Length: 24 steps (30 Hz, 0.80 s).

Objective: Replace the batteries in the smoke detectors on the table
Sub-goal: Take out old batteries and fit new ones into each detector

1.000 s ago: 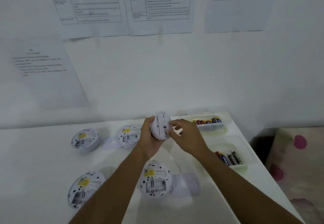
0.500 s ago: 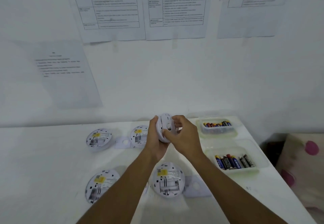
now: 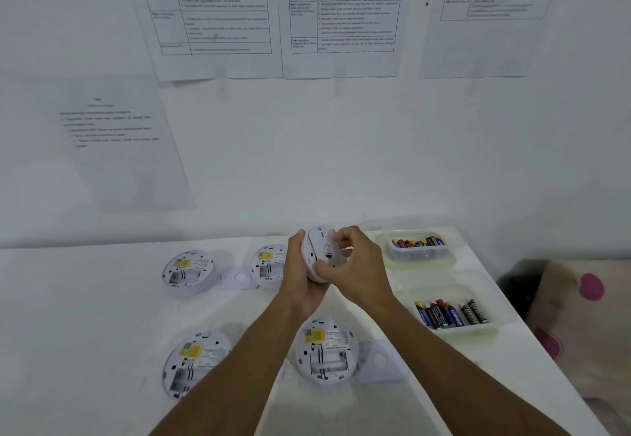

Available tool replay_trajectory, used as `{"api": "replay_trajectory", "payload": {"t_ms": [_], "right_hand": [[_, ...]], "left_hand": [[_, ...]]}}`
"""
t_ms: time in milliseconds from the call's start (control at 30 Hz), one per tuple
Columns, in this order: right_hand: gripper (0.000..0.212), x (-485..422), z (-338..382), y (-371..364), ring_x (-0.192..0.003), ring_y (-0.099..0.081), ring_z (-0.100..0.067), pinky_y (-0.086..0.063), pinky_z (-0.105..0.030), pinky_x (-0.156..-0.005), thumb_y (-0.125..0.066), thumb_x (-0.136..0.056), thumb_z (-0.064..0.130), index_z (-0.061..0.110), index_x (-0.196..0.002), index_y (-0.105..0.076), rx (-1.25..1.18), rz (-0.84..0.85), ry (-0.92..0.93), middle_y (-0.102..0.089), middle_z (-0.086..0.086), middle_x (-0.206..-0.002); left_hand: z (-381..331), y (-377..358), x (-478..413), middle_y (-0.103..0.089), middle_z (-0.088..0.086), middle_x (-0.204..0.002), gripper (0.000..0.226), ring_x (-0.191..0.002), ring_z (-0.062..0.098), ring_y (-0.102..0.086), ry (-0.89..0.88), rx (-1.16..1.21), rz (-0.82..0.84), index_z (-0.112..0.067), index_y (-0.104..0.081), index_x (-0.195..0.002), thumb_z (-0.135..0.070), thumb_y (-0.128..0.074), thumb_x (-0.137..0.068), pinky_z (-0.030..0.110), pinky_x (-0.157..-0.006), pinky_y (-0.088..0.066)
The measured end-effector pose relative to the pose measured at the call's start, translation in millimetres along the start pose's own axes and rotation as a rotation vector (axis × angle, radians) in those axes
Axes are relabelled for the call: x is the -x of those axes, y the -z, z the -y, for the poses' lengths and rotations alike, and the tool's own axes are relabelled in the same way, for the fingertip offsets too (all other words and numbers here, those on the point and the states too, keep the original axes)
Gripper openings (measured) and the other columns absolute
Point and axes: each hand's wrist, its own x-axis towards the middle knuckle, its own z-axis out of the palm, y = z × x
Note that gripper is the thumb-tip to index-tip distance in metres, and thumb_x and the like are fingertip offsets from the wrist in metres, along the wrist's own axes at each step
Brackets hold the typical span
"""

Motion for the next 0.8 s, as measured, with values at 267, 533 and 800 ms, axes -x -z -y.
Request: {"api": "replay_trajectory", "payload": {"t_ms": [267, 533, 800], "right_hand": [[0.008, -15, -3, 19, -0.066, -0.061, 0.002, -0.046, -0.012, -0.06, -0.067, -0.082, 0.013, 0.016, -0.089, -0.07, 0.043, -0.013, 0.117, -0.07, 0.004, -0.078], [0.023, -55, -45, 46, -0.087, -0.067, -0.018, -0.042, -0.014, -0.065, -0.056, -0.092, 0.004, 0.01, -0.102, -0.075, 0.416, 0.28, 0.065, -0.074, -0.004, -0.101], [0.035, -59, -77, 30, -0.123, -0.051, -0.021, -0.045, -0.033, -0.096, -0.057, -0.092, 0.018, 0.014, -0.127, -0.06, 0.791, 0.443, 0.107, -0.06, -0.004, -0.128]], "left_hand": [[-15, 12, 2, -0.065, 0.018, -0.121, 0.053, -0.112, 0.032, -0.059, 0.021, 0.017, 0.001, -0.01, -0.064, -0.122, -0.05, -0.048, -0.091, 0.049, -0.107, -0.037], [-28, 31, 4, -0.064, 0.021, -0.12, 0.052, -0.112, 0.039, -0.057, 0.018, 0.138, -0.078, -0.009, -0.061, -0.123, -0.05, -0.041, -0.097, 0.051, -0.093, -0.047], [-33, 41, 5, -0.057, 0.02, -0.134, 0.061, -0.121, 0.037, -0.053, 0.015, 0.189, -0.051, -0.011, -0.051, -0.139, -0.052, -0.043, -0.095, 0.049, -0.087, -0.053]]}}
